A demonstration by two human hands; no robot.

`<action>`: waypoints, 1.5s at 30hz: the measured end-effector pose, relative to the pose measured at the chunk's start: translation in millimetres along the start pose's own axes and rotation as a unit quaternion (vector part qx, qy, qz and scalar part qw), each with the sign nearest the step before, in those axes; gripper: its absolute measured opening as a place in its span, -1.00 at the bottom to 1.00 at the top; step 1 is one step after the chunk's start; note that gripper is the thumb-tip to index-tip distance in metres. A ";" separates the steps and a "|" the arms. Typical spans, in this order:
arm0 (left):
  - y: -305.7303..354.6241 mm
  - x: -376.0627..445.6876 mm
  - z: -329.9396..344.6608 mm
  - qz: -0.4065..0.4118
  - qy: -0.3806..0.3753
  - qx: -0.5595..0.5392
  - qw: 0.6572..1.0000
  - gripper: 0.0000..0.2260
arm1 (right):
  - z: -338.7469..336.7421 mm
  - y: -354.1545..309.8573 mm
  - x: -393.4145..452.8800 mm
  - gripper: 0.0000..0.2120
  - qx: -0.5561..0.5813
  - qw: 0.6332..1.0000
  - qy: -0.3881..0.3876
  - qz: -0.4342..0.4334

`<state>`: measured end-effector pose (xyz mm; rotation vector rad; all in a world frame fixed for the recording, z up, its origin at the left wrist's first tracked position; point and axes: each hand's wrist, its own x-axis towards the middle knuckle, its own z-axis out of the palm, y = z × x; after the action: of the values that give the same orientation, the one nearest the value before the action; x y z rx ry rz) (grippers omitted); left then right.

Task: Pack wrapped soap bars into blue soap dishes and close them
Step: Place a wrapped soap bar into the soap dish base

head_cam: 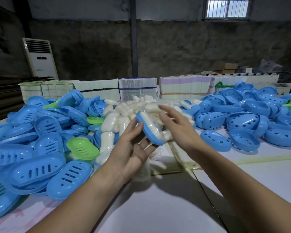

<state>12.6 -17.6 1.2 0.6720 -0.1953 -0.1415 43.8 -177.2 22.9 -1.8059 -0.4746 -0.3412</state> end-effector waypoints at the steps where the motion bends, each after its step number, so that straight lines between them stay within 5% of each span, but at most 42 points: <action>1: 0.9 -0.3 -0.2 -0.003 0.005 -0.015 1.000 -0.57 | -8.4 3.2 3.8 -0.68 -0.024 0.999 0.033 0.010; 3: 2.6 -1.2 -1.4 -0.007 0.021 -0.036 0.999 -0.49 | -31.2 15.9 12.9 -0.67 -0.213 0.973 0.084 0.032; 5: 3.2 -2.2 -2.5 -0.014 0.034 -0.037 0.999 -0.44 | -54.3 33.7 18.8 -0.60 -0.461 0.878 0.068 0.115; 8: 4.9 -2.6 -3.2 -0.018 0.039 -0.031 0.999 -0.42 | -73.2 54.3 23.2 -0.51 -0.566 0.780 0.005 0.267; 14: 6.4 -3.9 -2.6 -0.018 0.025 -0.033 0.999 -0.45 | -78.2 68.6 22.1 -0.66 -0.582 0.762 0.005 0.284; 21: 7.2 -2.4 -5.5 -0.012 0.035 -0.034 0.999 -0.38 | -85.8 60.5 20.7 -0.48 -0.565 0.754 -0.016 0.335; 23: 6.9 -1.6 -6.7 -0.015 0.033 -0.041 0.998 -0.43 | -82.7 55.5 19.4 -0.44 -0.563 0.771 -0.004 0.298; 25: 6.3 -0.6 -7.3 -0.016 0.033 -0.041 0.998 -0.54 | -73.0 46.6 18.8 -0.42 -0.494 0.842 0.027 0.216; 27: 6.1 -0.5 -6.7 -0.012 0.036 -0.028 0.999 -0.58 | -57.0 31.4 15.2 -0.42 -0.279 0.948 0.037 0.151; 29: 6.5 -0.6 -6.0 -0.005 0.036 -0.013 0.999 -0.57 | -37.7 13.4 9.5 -0.38 -0.053 0.993 0.000 0.104; 33: 5.3 -1.0 -5.3 0.001 0.011 -0.001 1.000 -0.56 | -7.9 -0.8 -0.6 -0.40 0.087 0.992 -0.081 0.035; 45: 0.0 -0.7 -7.4 -0.063 -0.035 0.099 0.992 -0.58 | -9.0 -1.2 0.4 -0.56 0.089 0.993 -0.076 0.036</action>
<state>13.6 -13.1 -4.5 0.8778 -0.2372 -0.2697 43.7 -185.5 26.5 -1.6777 -0.5290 -0.1083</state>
